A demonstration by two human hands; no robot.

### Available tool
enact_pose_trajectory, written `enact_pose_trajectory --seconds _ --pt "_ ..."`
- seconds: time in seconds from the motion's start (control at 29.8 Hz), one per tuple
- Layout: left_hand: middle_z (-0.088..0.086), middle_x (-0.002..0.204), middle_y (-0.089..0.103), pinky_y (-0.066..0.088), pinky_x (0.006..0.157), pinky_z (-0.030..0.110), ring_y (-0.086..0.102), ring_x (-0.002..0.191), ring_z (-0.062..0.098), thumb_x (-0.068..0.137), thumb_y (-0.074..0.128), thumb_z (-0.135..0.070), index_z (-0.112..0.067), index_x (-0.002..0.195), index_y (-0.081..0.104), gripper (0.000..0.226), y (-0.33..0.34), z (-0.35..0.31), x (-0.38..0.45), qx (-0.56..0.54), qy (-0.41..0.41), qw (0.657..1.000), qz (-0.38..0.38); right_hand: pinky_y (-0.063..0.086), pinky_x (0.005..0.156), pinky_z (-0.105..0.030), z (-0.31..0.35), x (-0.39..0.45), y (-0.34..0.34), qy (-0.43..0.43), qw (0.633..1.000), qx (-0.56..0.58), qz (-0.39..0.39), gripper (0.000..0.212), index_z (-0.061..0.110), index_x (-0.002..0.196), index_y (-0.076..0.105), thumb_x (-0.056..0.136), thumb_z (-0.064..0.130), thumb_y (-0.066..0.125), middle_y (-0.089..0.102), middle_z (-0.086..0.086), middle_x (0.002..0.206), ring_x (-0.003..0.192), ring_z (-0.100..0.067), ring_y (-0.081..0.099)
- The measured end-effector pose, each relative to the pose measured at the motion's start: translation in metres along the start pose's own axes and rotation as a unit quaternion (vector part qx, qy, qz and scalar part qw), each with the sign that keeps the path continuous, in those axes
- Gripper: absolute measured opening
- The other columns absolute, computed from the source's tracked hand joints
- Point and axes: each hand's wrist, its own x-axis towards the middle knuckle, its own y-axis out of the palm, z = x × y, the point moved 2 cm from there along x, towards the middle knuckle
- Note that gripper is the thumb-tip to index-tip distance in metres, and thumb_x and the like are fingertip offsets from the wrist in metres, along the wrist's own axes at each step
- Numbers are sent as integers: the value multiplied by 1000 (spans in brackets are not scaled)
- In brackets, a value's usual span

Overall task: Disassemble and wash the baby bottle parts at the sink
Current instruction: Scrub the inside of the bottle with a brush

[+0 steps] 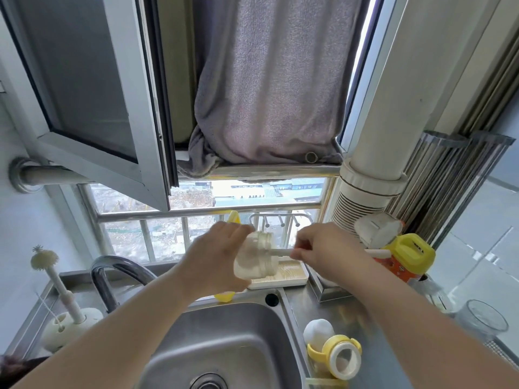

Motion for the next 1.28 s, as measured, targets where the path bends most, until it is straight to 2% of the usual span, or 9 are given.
enact_pose_trajectory --seconds 0.44,0.57,0.71,0.81,0.94,1.07,1.14,1.21,1.28 --pt "3 95 67 53 54 29 65 81 25 30 88 -44 -19 115 45 98 -3 2 3 13 8 999 -33 48 67 -30 -11 3 0 25 999 46 -6 17 23 80 65 83 40 65 62 7 78 73 -11 57" --pt "1 110 62 50 65 31 59 97 23 44 81 -44 -21 124 46 91 0 -10 5 -12 12 1000 4 50 68 -31 -5 4 6 25 998 50 9 19 23 77 65 82 41 67 65 6 78 75 -13 60" --pt "3 98 65 53 56 31 64 85 26 33 86 -44 -18 118 48 96 -1 1 0 6 -1 1000 -18 53 69 -31 -12 1 -2 43 997 69 5 21 22 73 65 80 41 70 65 7 75 71 -10 61" --pt "0 113 60 55 66 38 57 102 25 45 80 -45 -20 126 44 92 5 -12 5 -6 4 1000 7 48 67 -29 3 1 2 26 1000 6 -2 23 20 80 62 82 42 67 64 3 84 76 -14 59" --pt "-1 99 65 53 48 30 64 85 22 30 84 -47 -21 115 45 97 1 -3 1 15 3 1000 -9 48 68 -30 -2 0 -1 35 999 30 0 23 21 77 60 81 42 68 60 6 80 77 -13 58" --pt "1 100 65 52 48 30 61 88 24 31 86 -45 -19 116 46 98 1 -14 6 16 1 999 -30 43 62 -27 7 2 3 21 999 24 -18 21 19 81 61 84 39 65 62 5 79 77 -14 59" --pt "6 108 63 55 55 31 54 99 24 35 89 -46 -13 121 45 102 6 -16 7 28 3 999 -42 44 60 -24 6 2 5 25 993 119 -10 22 17 81 65 84 38 66 68 6 75 71 -7 60" --pt "14 124 55 55 81 36 42 116 27 56 82 -47 -5 132 37 98 12 -13 2 5 8 999 -46 44 57 -21 1 -1 2 33 975 221 12 21 17 80 67 83 37 67 71 8 67 59 0 57" --pt "16 143 33 35 106 42 24 134 29 83 56 -45 -9 144 18 81 18 -13 -3 -41 19 998 -49 45 57 -21 -3 -2 2 36 967 253 14 21 15 80 67 83 36 67 71 8 65 54 1 55"
